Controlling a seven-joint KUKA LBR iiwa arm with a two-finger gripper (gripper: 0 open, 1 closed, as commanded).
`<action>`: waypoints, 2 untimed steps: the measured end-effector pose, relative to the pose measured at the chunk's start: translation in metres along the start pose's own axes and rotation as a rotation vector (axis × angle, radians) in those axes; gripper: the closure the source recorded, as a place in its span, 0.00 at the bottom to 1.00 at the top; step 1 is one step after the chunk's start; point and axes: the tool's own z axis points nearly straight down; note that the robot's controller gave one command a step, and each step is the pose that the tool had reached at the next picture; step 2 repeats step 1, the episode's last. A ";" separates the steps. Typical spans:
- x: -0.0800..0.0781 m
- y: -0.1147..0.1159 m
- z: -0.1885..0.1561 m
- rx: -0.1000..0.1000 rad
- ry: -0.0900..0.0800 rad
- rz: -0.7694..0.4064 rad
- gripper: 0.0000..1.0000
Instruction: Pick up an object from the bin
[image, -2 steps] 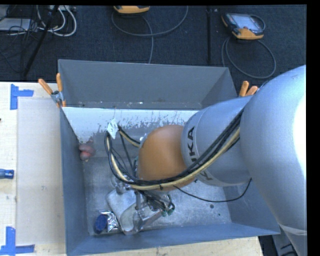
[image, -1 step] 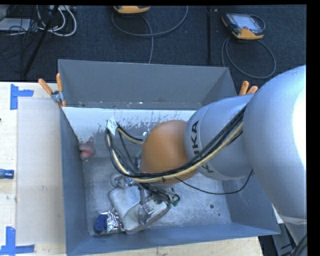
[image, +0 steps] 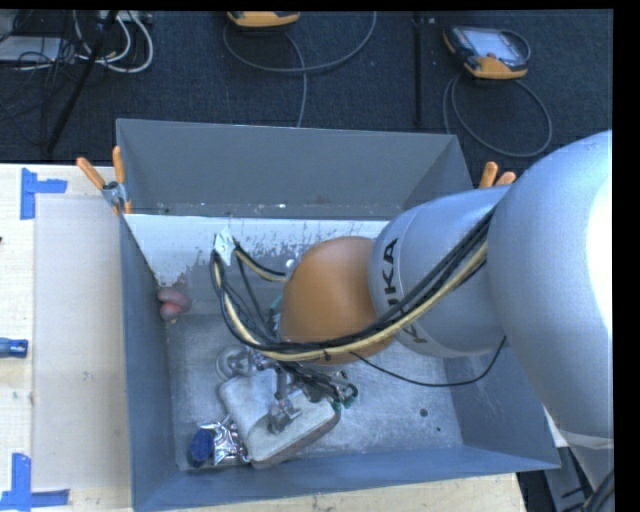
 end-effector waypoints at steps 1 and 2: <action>-0.017 0.005 -0.204 -0.004 0.040 0.019 1.00; -0.017 0.005 -0.204 -0.004 0.040 0.019 1.00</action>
Offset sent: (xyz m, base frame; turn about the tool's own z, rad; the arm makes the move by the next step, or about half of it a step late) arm 0.0024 0.0074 0.2010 0.0172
